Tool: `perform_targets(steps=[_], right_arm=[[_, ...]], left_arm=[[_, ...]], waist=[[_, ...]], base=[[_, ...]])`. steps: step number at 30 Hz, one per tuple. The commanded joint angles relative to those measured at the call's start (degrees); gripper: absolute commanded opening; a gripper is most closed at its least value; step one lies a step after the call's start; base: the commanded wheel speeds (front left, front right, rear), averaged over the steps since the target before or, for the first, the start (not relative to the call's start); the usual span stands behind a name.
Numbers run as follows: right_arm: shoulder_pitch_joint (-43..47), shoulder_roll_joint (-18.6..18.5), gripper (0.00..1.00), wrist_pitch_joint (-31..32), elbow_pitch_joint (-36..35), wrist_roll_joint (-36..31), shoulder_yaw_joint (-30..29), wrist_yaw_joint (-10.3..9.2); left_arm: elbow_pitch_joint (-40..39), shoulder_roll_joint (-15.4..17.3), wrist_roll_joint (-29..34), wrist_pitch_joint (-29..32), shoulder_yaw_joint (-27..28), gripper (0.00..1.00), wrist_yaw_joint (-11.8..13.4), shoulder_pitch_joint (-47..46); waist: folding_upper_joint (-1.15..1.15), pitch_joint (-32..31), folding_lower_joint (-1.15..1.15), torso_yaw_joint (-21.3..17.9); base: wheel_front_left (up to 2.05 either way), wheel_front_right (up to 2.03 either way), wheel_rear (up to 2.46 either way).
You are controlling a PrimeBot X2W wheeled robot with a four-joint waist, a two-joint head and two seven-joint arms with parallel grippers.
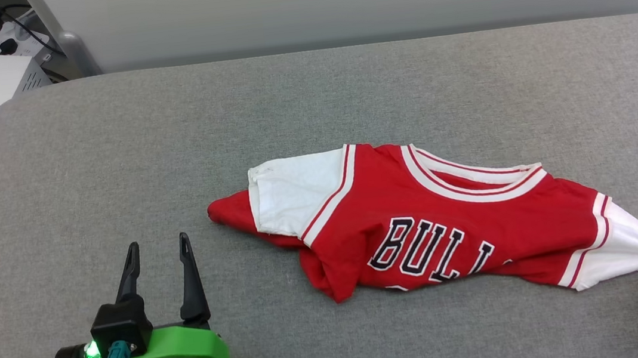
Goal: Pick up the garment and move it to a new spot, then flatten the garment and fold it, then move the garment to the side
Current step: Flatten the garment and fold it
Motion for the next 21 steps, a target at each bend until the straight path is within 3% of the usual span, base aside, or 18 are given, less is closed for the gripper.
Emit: perform_targets(steps=[1, 3, 4, 5, 15, 21], right_arm=[[0.94, 0.89, 0.00, 0.05, 0.61, 0.18, -0.21, -0.04], [1.18, 1.89, 0.00, -0.76, 1.03, 0.33, -0.73, -0.04], [1.10, 2.14, 0.36, -1.81, 1.32, -0.24, -1.06, -0.04], [0.93, 2.31, 1.00, -2.96, 1.54, -0.96, -1.30, -0.04], [1.69, 3.69, 1.00, -17.98, -2.39, -9.33, -7.33, -0.04], [4.57, 7.26, 1.00, -22.82, -9.03, -17.09, -15.27, -0.04]], left_arm=[[0.15, -0.28, 0.10, -0.33, -0.06, 1.00, 0.14, 0.97], [0.29, -0.28, 0.05, -0.33, -0.07, 1.00, 0.23, 1.08], [0.37, -0.28, 0.05, -0.33, -0.07, 1.00, 0.25, 1.17], [0.43, -0.28, 0.06, -0.33, -0.08, 1.00, 0.26, 1.22], [0.74, -0.29, 0.32, -0.33, 0.02, 1.00, 0.22, 2.34], [0.22, -0.29, 0.50, -0.33, 0.08, 1.00, 0.14, 3.10]], waist=[[0.00, -0.05, 0.00, 0.03], [0.00, -0.20, 0.00, 0.01], [0.00, -0.31, 0.00, -0.02], [0.00, -0.42, 0.00, -0.03], [0.00, -3.06, 0.00, -0.40], [0.00, -4.14, 0.00, -0.68]], base=[[0.00, 0.00, 0.00], [0.00, 0.00, 0.00], [0.00, 0.00, 0.00], [0.00, 0.00, 0.00], [0.00, 0.00, 0.00], [0.00, 0.00, 0.00]])
